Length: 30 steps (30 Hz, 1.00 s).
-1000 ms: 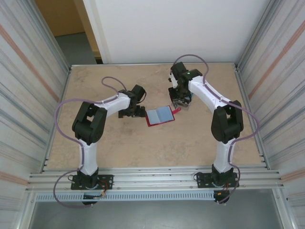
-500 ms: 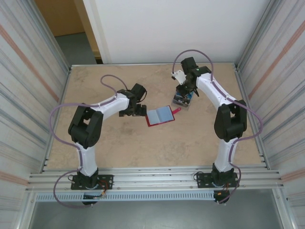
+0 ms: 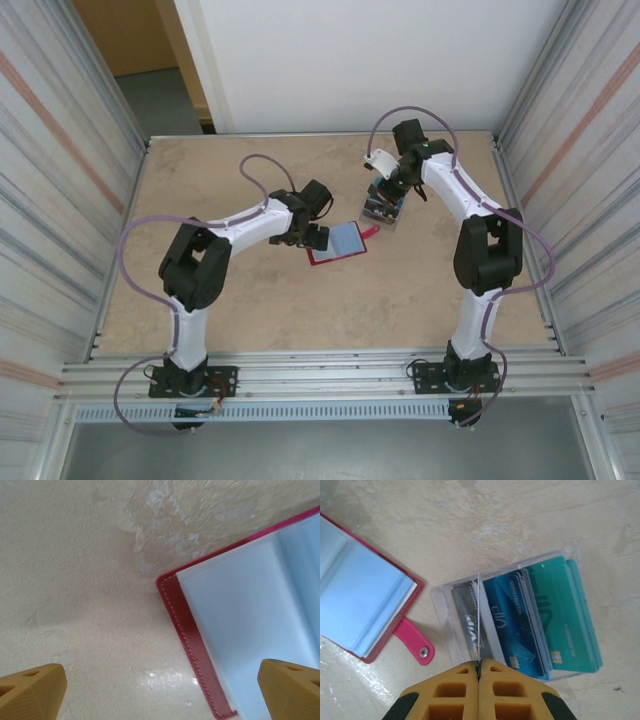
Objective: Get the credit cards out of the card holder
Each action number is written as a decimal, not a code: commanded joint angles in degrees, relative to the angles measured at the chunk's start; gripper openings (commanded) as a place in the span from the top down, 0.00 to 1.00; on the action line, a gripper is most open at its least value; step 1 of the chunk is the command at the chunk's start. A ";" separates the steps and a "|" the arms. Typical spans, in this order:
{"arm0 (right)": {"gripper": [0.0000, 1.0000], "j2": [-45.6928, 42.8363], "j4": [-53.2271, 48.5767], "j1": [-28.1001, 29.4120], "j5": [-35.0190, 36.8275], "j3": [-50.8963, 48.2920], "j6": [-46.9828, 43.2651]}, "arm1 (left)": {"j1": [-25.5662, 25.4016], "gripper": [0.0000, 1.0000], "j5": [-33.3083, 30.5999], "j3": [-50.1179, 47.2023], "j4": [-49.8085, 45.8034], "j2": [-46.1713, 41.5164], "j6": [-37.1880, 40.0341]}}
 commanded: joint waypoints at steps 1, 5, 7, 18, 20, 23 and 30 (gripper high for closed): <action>1.00 0.23 -1.05 0.13 -2.50 -0.53 -2.14 | 0.12 0.01 -2.60 1.55 -3.49 2.33 1.24; 1.00 0.72 -0.97 0.13 -2.49 -0.46 -2.21 | 0.45 0.01 -3.28 1.98 -4.18 3.93 1.41; 1.00 1.31 -1.10 0.15 -2.38 -0.52 -2.34 | 0.97 0.01 -3.56 1.80 -4.26 4.22 1.25; 1.00 3.74 -2.37 -0.04 -1.27 -0.11 -3.07 | 2.88 0.01 -4.23 -0.06 -4.28 2.78 1.51; 1.00 4.24 -2.93 -0.04 -0.99 -0.06 -3.33 | 3.10 0.01 -4.39 -0.15 -4.36 2.70 1.60; 1.00 4.66 -3.57 -0.08 -0.29 0.01 -3.37 | 3.49 0.01 -4.51 -0.40 -4.37 2.64 1.59; 1.00 3.88 -4.28 -0.57 -0.19 -0.34 -3.42 | 3.93 0.01 -4.88 -1.28 -4.36 1.32 1.60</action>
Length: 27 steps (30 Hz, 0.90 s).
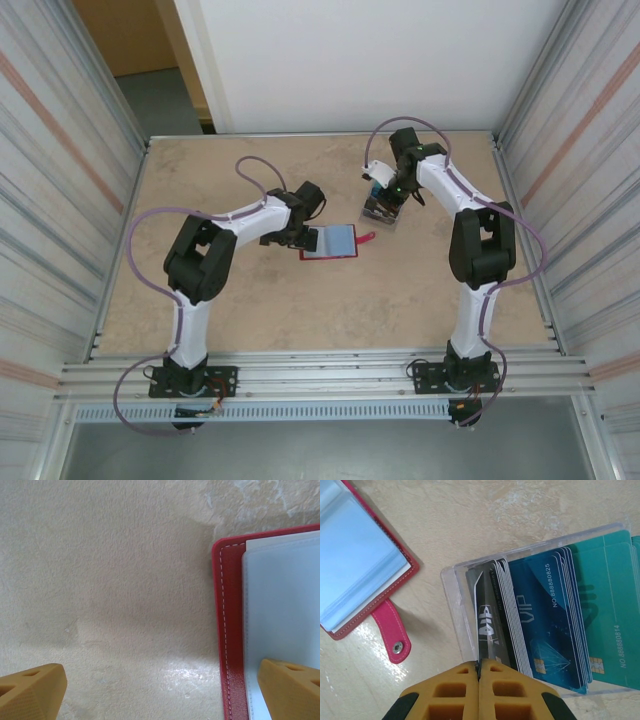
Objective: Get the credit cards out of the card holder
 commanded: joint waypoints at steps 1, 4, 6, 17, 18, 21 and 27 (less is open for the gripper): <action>1.00 0.09 -2.41 -0.52 0.33 -0.02 -1.09 | 0.75 0.01 -1.95 -1.47 -2.40 -1.60 1.12; 1.00 0.43 -2.58 -0.53 0.46 0.18 -0.83 | 0.74 0.02 -2.03 -1.43 -2.44 -1.92 1.12; 1.00 0.94 -2.50 -0.53 1.00 0.26 -0.50 | 1.02 0.01 -1.99 -1.43 -2.37 -1.89 1.11; 0.90 2.72 -1.98 -0.44 3.13 1.03 1.33 | 1.43 0.01 -2.13 -2.21 -2.39 -3.00 1.12; 0.86 2.70 -1.82 -0.44 3.14 1.25 1.44 | 1.49 0.01 -2.09 -2.20 -2.37 -3.01 1.12; 0.78 2.62 -1.88 -0.44 3.18 1.68 1.92 | 1.46 0.01 -2.05 -2.23 -2.38 -3.06 1.12; 0.72 1.28 -1.90 -0.27 2.85 1.94 2.96 | 1.82 0.01 -2.15 -2.67 -2.37 -3.37 1.09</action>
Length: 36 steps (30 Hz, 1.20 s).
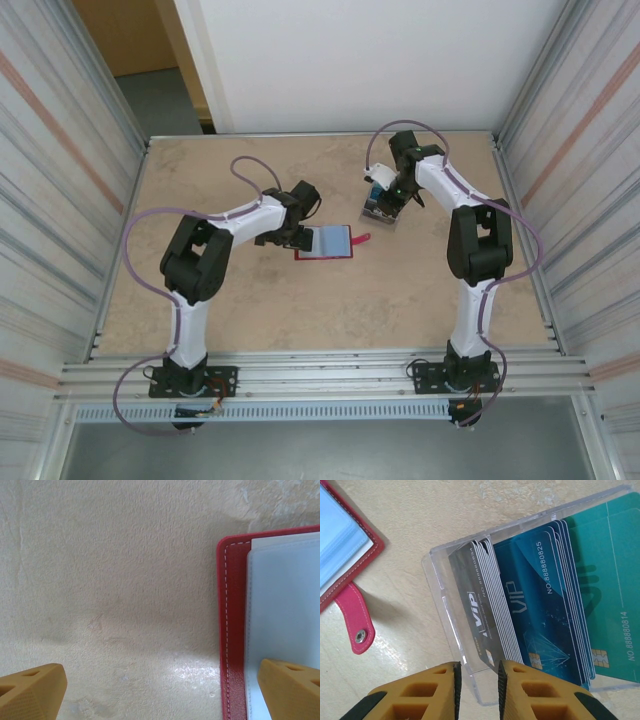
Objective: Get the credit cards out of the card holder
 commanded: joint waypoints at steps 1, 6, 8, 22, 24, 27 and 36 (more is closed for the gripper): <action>0.72 -1.16 -1.67 0.07 0.07 1.72 1.47 | 0.76 0.01 -1.69 -1.48 -2.02 -2.36 0.72; 0.71 -4.38 -0.99 0.77 -0.05 0.87 3.10 | 1.30 0.01 -1.89 -2.94 -1.83 -3.36 0.66; 0.71 -6.10 -0.22 1.05 0.12 0.00 4.28 | 1.64 0.01 -2.13 -3.72 -1.63 -3.87 0.63; 0.65 -20.23 6.31 2.27 9.72 -11.90 22.66 | 4.25 0.01 -3.17 -8.05 -0.70 -11.57 1.78; 0.64 -22.24 6.47 2.35 12.66 -13.63 25.45 | 4.20 0.01 -2.62 -7.83 -0.58 -12.97 1.66; 0.63 -25.81 7.49 2.20 15.27 -16.87 29.75 | 4.20 0.01 -2.19 -7.64 -0.20 -14.03 1.53; 0.50 -38.73 11.68 0.63 19.87 -27.88 39.85 | 4.34 0.01 -1.44 -8.17 0.38 -13.39 0.37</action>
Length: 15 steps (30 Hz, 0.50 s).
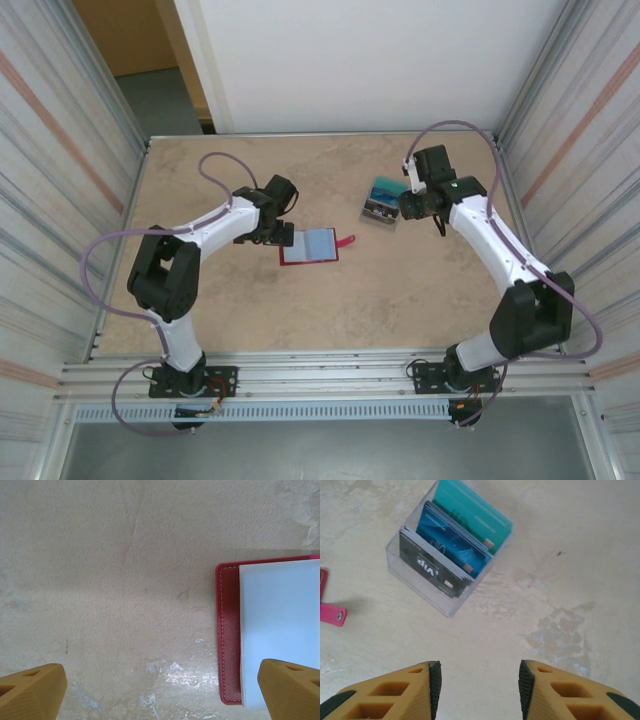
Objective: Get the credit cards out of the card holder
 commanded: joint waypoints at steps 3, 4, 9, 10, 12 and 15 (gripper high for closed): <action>0.45 -9.81 4.03 -2.15 4.72 -7.89 8.22 | 0.96 0.01 -2.20 -2.50 1.30 -3.90 -0.29; 0.44 -11.57 4.80 -2.67 5.22 -9.67 9.17 | 1.65 0.01 -2.64 -3.45 1.71 -4.96 -0.28; 0.30 -21.67 10.61 -6.07 4.99 -19.90 13.86 | 8.03 0.01 -3.85 -12.56 7.62 -15.55 0.14; 0.26 -23.22 11.83 -6.45 5.17 -21.57 14.11 | 9.36 0.01 -3.85 -14.74 9.34 -18.16 0.24; 0.22 -26.00 13.65 -7.17 6.23 -24.49 15.00 | 12.84 0.01 -3.57 -19.96 13.81 -24.36 1.22; 0.15 -29.60 16.23 -7.55 9.40 -27.68 16.66 | 16.99 0.01 -4.36 -26.36 19.33 -32.73 3.61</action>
